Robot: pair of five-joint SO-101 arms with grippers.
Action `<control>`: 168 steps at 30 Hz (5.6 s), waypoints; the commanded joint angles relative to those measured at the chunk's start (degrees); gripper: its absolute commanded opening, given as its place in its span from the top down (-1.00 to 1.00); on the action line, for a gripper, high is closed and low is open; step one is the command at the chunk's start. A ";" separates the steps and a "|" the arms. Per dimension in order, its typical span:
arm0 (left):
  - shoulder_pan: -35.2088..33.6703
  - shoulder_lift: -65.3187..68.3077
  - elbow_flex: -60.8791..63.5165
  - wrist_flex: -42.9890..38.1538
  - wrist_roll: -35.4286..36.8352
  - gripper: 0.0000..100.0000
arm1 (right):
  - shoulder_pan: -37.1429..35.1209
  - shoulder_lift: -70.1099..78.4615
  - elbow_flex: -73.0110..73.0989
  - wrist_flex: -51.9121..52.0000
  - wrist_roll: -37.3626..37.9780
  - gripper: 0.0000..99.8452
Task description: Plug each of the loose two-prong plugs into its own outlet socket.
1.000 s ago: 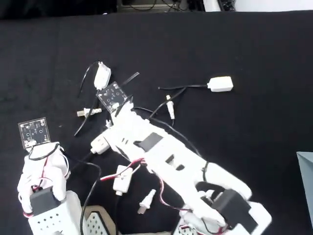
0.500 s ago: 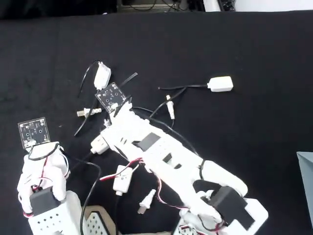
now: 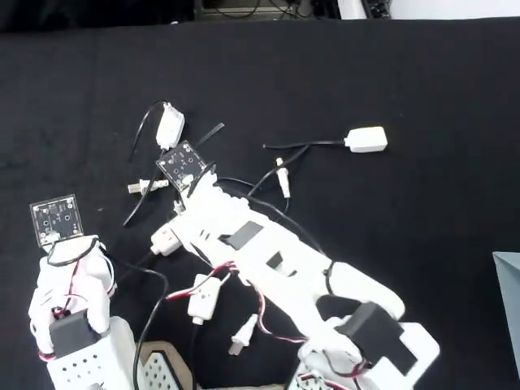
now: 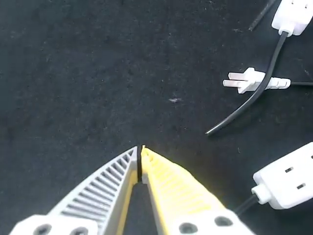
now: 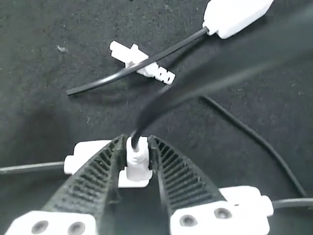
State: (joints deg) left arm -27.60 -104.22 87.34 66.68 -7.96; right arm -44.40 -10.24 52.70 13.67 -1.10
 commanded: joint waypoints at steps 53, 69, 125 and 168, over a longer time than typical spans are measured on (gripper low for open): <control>-0.75 -0.09 0.04 -1.41 -0.18 0.94 | -5.01 3.65 1.27 4.40 -7.30 0.98; 8.75 -0.18 -0.57 -13.80 5.98 0.94 | -4.22 -21.85 5.23 11.96 -4.22 0.98; 35.21 -0.18 -6.20 -23.74 -1.32 0.94 | -11.16 -46.64 16.22 24.26 1.76 0.98; 45.76 -0.09 -14.20 -9.67 4.22 0.94 | -8.35 -46.73 14.90 24.79 1.41 0.98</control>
State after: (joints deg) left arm 17.58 -104.40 72.48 60.35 -3.38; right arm -51.96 -56.22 69.32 38.02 -0.75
